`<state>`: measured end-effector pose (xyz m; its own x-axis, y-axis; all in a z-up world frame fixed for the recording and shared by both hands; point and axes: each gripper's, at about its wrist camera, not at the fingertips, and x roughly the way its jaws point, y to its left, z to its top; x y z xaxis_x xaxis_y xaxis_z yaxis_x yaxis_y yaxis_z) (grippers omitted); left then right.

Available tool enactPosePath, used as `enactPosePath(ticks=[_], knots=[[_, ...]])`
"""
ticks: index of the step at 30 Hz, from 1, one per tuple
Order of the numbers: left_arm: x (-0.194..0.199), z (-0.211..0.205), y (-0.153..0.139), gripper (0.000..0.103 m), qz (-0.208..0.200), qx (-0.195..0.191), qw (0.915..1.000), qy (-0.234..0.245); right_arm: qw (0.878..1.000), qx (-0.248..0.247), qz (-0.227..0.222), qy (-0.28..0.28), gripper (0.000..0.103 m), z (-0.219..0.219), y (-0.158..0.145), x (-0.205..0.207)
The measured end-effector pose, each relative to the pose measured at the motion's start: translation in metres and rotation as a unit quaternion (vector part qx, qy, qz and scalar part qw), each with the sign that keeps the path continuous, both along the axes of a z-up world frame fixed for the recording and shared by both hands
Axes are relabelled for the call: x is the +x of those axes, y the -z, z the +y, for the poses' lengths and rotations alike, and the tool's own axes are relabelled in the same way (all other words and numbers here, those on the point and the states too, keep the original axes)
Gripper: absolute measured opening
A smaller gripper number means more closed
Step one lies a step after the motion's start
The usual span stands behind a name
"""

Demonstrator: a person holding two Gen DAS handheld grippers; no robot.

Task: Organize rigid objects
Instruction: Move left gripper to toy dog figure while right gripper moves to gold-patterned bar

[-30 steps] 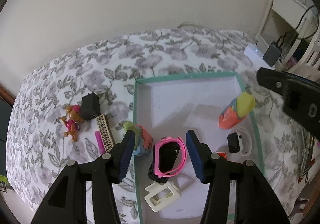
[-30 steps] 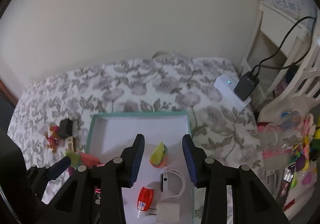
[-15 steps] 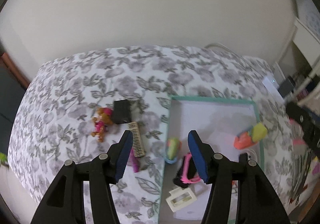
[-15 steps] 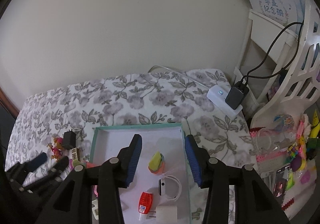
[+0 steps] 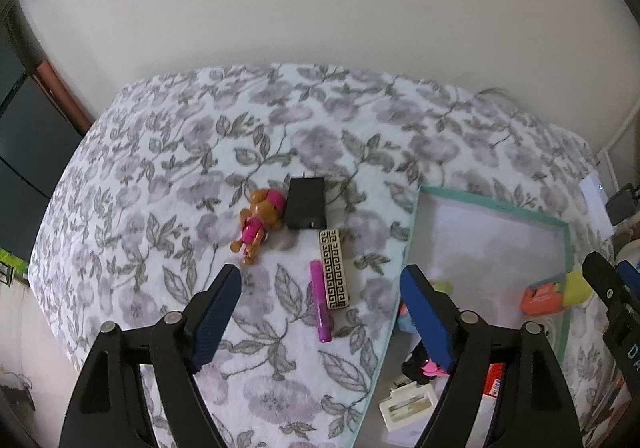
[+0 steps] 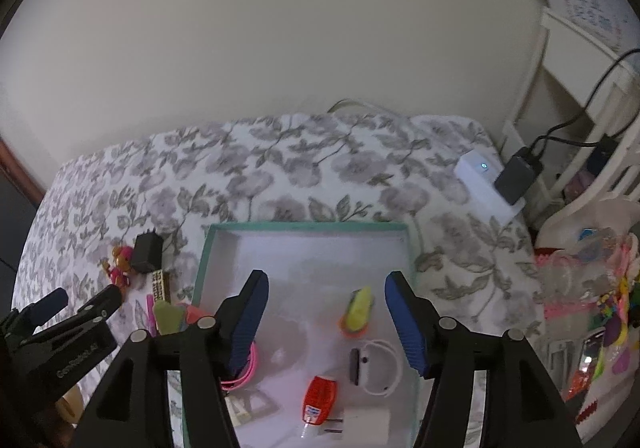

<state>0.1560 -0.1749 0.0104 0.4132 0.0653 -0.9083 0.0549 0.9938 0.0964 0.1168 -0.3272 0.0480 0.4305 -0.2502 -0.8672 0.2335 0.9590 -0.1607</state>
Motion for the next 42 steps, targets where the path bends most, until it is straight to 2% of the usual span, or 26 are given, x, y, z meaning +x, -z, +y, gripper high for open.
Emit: enactPosePath(ticks=[3, 8, 14, 16, 20, 22, 26, 33, 42], knots=[[0.002, 0.006, 0.008, 0.092, 0.013, -0.005, 0.9998, -0.011, 1.0, 0.006, 0.008, -0.009, 0.073, 0.007, 0.008, 0.004], [0.007, 0.021, 0.012, 0.092, 0.023, -0.01, 0.9989, -0.041, 1.0, 0.003, 0.017, -0.014, 0.075, 0.013, 0.015, 0.008], [0.012, 0.034, 0.02, 0.092, 0.036, -0.016, 0.9974, -0.06, 1.0, 0.009, 0.022, -0.018, 0.083, 0.018, 0.02, 0.011], [0.014, 0.039, 0.024, 0.093, 0.047, -0.022, 0.9964, -0.067, 1.0, 0.009, 0.024, -0.018, 0.09, 0.019, 0.022, 0.012], [0.017, 0.055, 0.03, 0.093, 0.062, -0.045, 0.9927, -0.093, 0.999, 0.011, 0.026, -0.025, 0.095, 0.026, 0.026, 0.014], [0.019, 0.067, 0.03, 0.093, 0.064, -0.055, 0.9907, -0.107, 0.999, 0.01, 0.027, -0.03, 0.102, 0.033, 0.027, 0.016], [0.023, 0.098, 0.027, 0.093, 0.062, -0.07, 0.9851, -0.144, 0.999, 0.003, 0.021, -0.044, 0.102, 0.051, 0.027, 0.022], [0.025, 0.159, 0.016, 0.093, 0.038, -0.058, 0.9755, -0.209, 0.994, 0.03, 0.003, -0.108, 0.102, 0.112, 0.032, 0.03], [0.024, 0.21, 0.011, 0.093, 0.025, -0.067, 0.9651, -0.252, 0.984, 0.06, 0.006, -0.167, 0.102, 0.178, 0.051, 0.037]])
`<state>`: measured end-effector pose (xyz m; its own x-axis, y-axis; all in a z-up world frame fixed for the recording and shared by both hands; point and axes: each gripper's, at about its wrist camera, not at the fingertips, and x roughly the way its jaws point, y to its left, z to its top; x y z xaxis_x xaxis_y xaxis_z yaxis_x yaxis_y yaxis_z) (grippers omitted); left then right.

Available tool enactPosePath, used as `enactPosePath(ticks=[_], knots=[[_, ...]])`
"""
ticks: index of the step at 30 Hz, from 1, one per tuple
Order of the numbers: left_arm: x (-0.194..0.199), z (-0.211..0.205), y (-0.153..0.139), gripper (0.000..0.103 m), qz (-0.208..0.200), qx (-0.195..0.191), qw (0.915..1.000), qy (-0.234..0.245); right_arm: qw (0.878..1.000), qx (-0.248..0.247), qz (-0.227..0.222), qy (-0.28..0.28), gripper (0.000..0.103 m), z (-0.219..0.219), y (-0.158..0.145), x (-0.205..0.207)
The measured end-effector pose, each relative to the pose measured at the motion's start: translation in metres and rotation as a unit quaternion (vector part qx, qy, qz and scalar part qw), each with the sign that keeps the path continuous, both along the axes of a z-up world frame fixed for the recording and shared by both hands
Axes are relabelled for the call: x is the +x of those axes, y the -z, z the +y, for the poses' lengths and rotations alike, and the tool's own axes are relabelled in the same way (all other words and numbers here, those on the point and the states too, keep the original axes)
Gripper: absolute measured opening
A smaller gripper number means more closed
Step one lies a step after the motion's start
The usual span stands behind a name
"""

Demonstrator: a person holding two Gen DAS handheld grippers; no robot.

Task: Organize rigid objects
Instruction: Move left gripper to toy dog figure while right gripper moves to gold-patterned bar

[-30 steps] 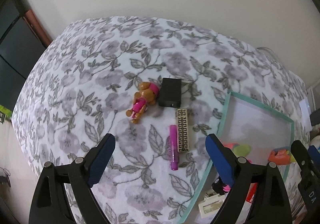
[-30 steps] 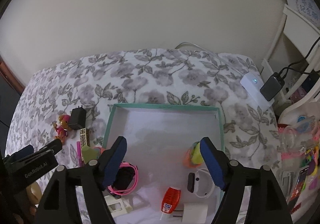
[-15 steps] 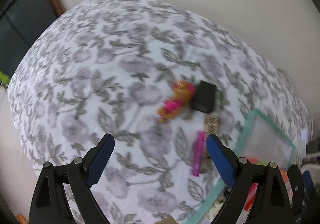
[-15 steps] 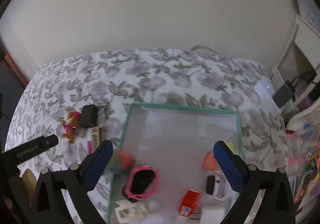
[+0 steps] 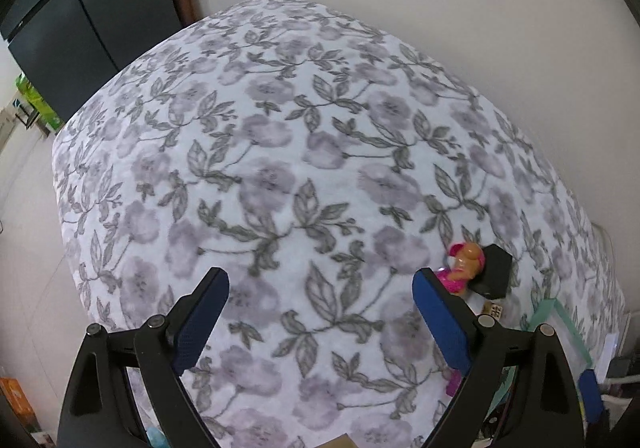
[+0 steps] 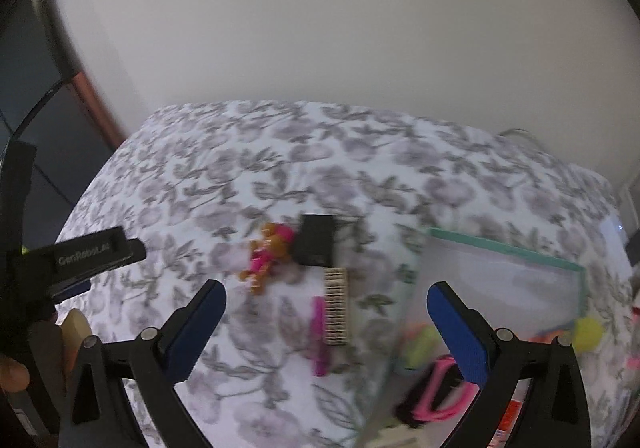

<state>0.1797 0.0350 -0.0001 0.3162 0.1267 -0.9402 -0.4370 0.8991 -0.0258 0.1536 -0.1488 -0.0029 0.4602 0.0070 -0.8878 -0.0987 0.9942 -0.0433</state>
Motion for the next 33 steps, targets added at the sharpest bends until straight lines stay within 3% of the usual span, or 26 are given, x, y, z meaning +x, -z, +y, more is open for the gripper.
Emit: enactPosePath(ticks=[9, 15, 26, 33], knots=[[0.008, 0.012, 0.019, 0.093, 0.021, -0.005, 0.9998, -0.004, 0.999, 0.016, 0.042, -0.021, 0.102, 0.028, 0.045, 0.006], [0.017, 0.008, 0.043, 0.093, 0.044, -0.018, 0.9986, 0.021, 0.999, 0.01, 0.048, -0.017, 0.102, 0.019, 0.066, 0.012], [0.036, -0.028, 0.057, 0.093, 0.023, -0.059, 0.9937, 0.093, 0.998, 0.028, 0.051, 0.022, 0.102, -0.012, 0.076, 0.022], [0.049, -0.052, 0.067, 0.093, 0.013, -0.056, 0.9888, 0.138, 0.998, 0.021, 0.061, 0.024, 0.093, -0.019, 0.087, 0.027]])
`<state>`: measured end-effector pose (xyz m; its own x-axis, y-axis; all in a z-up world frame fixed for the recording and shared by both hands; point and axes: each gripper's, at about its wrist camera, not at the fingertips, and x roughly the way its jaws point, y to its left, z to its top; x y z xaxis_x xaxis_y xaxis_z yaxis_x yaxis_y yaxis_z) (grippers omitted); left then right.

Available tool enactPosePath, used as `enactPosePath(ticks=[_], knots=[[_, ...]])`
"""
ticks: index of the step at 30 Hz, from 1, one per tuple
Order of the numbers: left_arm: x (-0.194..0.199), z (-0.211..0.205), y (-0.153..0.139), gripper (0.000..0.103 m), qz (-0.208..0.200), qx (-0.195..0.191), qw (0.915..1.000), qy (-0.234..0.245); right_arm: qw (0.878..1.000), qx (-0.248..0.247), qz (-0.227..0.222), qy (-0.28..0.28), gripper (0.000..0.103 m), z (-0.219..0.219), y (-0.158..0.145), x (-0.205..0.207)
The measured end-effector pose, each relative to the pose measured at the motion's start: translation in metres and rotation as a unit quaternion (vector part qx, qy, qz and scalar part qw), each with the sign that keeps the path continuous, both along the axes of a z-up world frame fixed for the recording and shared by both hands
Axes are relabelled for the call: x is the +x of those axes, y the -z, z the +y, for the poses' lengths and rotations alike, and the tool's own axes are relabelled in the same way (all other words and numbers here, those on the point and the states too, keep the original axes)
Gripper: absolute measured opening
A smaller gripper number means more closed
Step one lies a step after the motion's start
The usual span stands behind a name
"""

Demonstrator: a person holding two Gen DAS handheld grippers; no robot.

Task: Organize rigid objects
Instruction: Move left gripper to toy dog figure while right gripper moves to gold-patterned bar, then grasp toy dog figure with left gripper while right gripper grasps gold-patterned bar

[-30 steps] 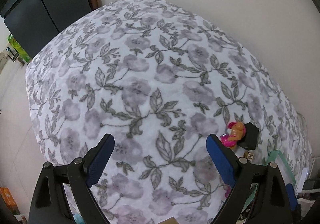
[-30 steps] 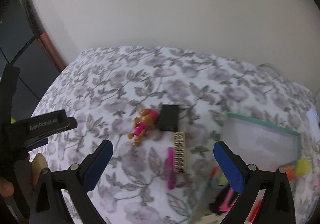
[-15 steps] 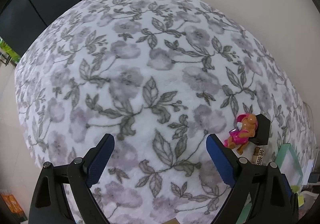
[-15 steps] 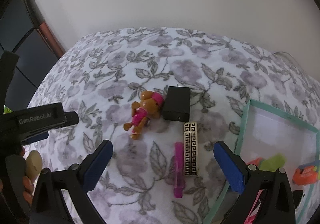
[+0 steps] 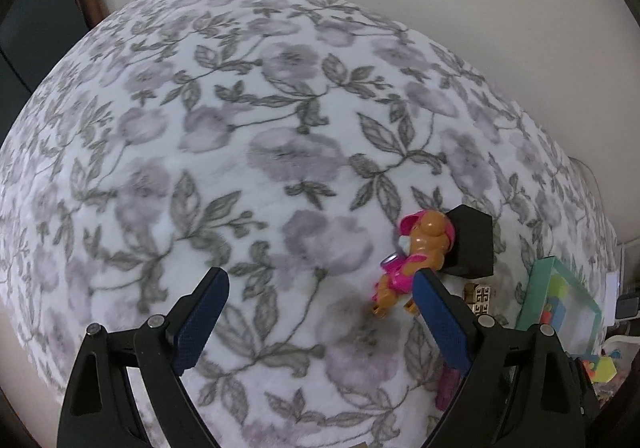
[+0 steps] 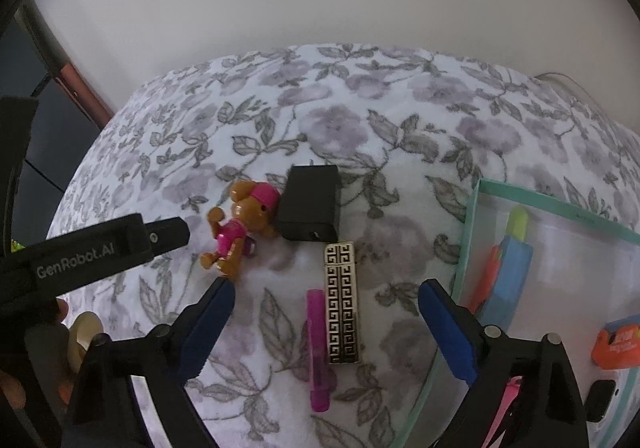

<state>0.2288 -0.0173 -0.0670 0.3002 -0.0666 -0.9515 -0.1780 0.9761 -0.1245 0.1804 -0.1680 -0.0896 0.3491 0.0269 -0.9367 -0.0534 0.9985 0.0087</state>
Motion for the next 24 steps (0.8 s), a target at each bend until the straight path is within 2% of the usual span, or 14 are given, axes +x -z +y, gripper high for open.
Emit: enactPosePath(ticks=[3, 5, 7, 9, 13, 17, 20, 22, 24], knots=[[0.005, -0.007, 0.005, 0.093, -0.004, -0.005, 0.9999, 0.01, 1.0, -0.001, 0.003, 0.002, 0.086, -0.001, 0.005, 0.001], [0.005, -0.011, 0.005, 0.093, -0.011, -0.013, 0.9997, 0.017, 1.0, -0.006, 0.005, 0.0, 0.085, 0.001, 0.009, 0.003], [0.008, -0.016, 0.006, 0.093, -0.014, -0.023, 0.9993, 0.026, 1.0, -0.007, 0.007, 0.0, 0.079, 0.001, 0.013, 0.005], [0.01, -0.022, 0.008, 0.093, -0.017, -0.021, 0.999, 0.035, 1.0, -0.009, 0.008, 0.001, 0.076, 0.001, 0.015, 0.006], [0.013, -0.031, 0.01, 0.093, -0.02, -0.024, 0.9983, 0.048, 1.0, -0.014, 0.01, 0.003, 0.064, -0.001, 0.02, 0.01], [0.014, -0.038, 0.013, 0.093, -0.025, -0.011, 0.9979, 0.059, 1.0, -0.015, 0.012, 0.01, 0.053, -0.002, 0.025, 0.013], [0.014, -0.041, 0.018, 0.088, -0.022, -0.006, 0.9977, 0.064, 1.0, -0.019, 0.011, 0.015, 0.05, -0.003, 0.028, 0.013], [0.014, -0.043, 0.021, 0.08, -0.02, -0.003, 0.9975, 0.067, 1.0, -0.021, 0.013, 0.019, 0.046, -0.003, 0.031, 0.013], [0.014, -0.045, 0.022, 0.079, -0.021, -0.001, 0.9973, 0.071, 0.999, -0.022, 0.015, 0.021, 0.046, -0.003, 0.034, 0.014]])
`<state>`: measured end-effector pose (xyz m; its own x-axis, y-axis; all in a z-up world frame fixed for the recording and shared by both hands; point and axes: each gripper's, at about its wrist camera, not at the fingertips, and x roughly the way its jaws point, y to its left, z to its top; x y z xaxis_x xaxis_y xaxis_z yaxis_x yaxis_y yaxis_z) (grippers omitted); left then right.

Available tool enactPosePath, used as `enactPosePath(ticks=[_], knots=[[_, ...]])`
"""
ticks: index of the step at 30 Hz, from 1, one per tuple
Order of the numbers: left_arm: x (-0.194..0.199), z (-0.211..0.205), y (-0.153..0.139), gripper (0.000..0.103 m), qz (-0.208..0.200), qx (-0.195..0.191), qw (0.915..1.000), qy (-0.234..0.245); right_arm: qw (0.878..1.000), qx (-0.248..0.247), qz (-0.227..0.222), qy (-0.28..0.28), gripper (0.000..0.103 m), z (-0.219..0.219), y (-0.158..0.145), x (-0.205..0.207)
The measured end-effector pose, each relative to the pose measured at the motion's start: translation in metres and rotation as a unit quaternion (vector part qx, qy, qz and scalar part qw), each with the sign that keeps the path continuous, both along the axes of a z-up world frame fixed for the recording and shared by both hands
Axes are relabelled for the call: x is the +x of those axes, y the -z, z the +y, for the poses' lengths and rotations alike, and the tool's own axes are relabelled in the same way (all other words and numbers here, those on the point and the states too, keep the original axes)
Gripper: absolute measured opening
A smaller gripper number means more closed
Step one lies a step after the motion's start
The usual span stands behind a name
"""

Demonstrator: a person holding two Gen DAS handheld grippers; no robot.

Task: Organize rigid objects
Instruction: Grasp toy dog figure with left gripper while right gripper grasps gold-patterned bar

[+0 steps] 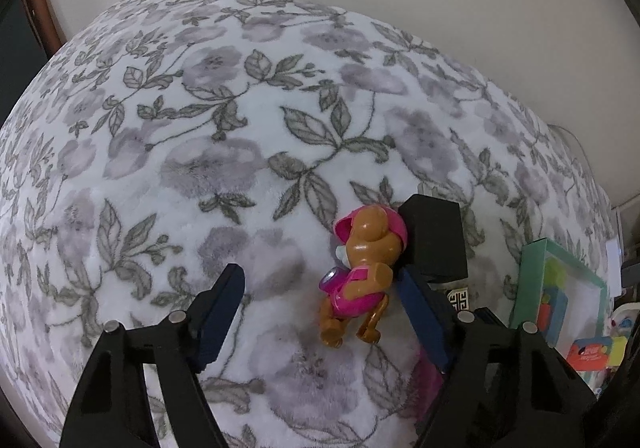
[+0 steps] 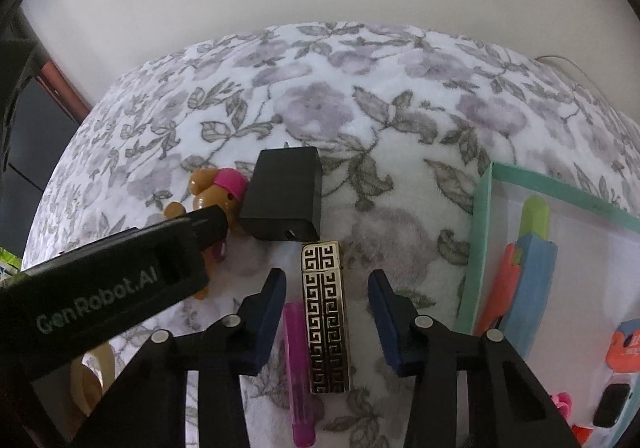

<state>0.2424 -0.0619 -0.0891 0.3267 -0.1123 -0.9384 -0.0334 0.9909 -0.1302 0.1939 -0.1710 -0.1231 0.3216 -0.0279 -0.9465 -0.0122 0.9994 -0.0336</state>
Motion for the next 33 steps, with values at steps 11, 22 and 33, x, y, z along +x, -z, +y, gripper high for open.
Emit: enactPosePath(ticks=[11, 22, 33], knots=[[-0.002, -0.009, 0.008, 0.039, 0.003, 0.017, 0.9997, 0.017, 1.0, -0.021, -0.005, 0.001, 0.042, 0.006, 0.004, -0.003], [-0.001, 0.0, 0.009, 0.035, 0.021, 0.029, 0.9993, 0.004, 1.0, -0.02, -0.003, 0.005, 0.033, 0.002, 0.001, -0.004], [-0.014, 0.019, 0.01, 0.03, 0.061, 0.065, 0.9959, -0.019, 0.998, -0.054, 0.019, -0.011, 0.033, 0.013, 0.001, -0.014]])
